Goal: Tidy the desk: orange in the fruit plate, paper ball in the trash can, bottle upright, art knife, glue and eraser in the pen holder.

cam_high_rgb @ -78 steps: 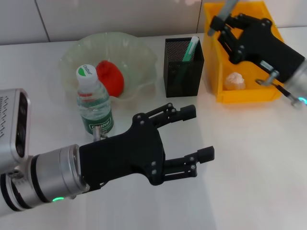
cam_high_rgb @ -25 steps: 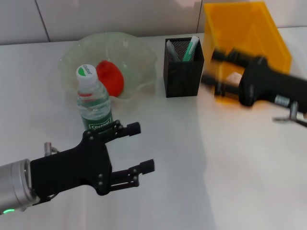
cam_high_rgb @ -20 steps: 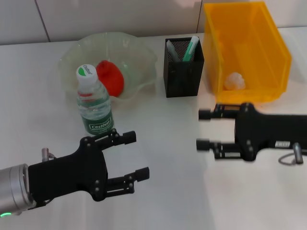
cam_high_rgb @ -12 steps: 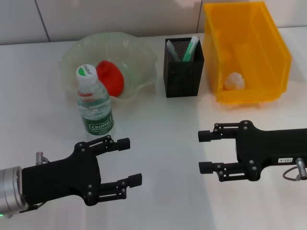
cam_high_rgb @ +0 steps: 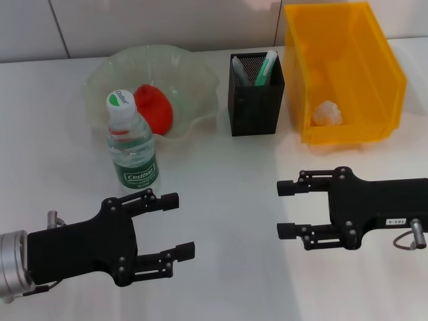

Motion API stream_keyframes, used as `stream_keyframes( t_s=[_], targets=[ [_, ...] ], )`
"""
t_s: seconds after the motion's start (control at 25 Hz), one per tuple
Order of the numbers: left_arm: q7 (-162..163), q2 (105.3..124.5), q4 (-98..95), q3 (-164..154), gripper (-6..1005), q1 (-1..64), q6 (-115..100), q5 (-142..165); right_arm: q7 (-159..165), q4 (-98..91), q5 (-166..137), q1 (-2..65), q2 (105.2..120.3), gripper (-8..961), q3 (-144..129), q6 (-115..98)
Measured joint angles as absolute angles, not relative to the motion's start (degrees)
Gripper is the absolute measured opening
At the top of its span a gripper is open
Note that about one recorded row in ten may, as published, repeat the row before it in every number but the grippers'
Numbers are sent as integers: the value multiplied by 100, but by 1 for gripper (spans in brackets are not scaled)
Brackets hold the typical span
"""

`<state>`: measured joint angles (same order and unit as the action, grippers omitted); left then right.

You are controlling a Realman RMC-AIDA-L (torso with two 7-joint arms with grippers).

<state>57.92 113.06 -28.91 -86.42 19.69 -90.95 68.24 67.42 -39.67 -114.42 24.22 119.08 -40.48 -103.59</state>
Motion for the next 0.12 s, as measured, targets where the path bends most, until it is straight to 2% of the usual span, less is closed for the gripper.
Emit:
stream_keyframes(
  t_s=[0.12],
  targets=[
    [5796, 11303, -2891, -8640, 801, 1969, -9097, 6826, 6739, -3950, -11447, 2422, 11909, 694, -4063, -10329]
  ],
)
